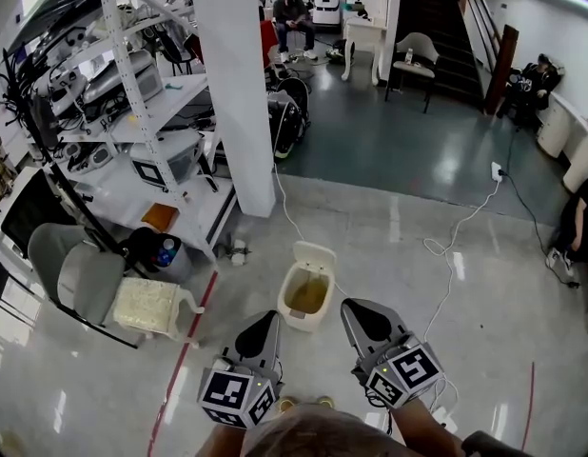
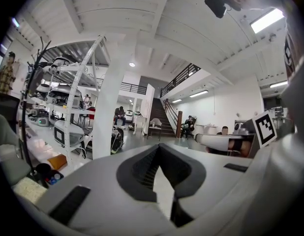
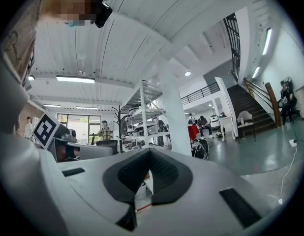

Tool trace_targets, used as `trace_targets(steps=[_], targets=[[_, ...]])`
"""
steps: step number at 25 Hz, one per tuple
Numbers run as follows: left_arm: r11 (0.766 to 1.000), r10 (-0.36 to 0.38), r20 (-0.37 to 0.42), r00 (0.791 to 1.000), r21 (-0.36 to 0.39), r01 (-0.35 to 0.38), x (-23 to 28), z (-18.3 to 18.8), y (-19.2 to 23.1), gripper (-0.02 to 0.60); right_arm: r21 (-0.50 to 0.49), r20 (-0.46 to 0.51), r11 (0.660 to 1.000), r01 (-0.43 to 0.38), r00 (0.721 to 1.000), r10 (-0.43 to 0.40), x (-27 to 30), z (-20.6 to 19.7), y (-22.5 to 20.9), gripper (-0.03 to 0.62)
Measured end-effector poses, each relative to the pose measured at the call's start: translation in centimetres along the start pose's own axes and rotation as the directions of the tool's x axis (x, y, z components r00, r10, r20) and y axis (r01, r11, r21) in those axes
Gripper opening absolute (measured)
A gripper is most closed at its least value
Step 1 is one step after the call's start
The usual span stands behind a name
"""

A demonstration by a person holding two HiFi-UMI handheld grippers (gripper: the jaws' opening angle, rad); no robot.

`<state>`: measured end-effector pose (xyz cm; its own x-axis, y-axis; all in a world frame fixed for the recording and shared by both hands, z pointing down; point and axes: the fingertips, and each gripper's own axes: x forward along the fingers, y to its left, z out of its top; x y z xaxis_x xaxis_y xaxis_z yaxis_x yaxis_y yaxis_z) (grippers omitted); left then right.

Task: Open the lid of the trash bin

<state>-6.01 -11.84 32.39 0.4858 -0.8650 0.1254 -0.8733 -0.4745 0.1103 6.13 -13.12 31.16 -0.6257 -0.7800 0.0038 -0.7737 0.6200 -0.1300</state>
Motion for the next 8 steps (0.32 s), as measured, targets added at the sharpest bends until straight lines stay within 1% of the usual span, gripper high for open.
trace_targets(steps=[3,8], targets=[[1.0,0.013,-0.005,1.0,-0.005,-0.013,0.01,-0.2,0.27,-0.002,0.0,0.002,1.0,-0.006,1.0,0.006,0.07,0.01,-0.09,0.031],[1.0,0.004,-0.001,1.0,0.0,-0.004,0.62,-0.08,-0.22,-0.002,-0.003,0.018,1.0,-0.012,1.0,0.012,-0.03,0.39,-0.75,0.031]])
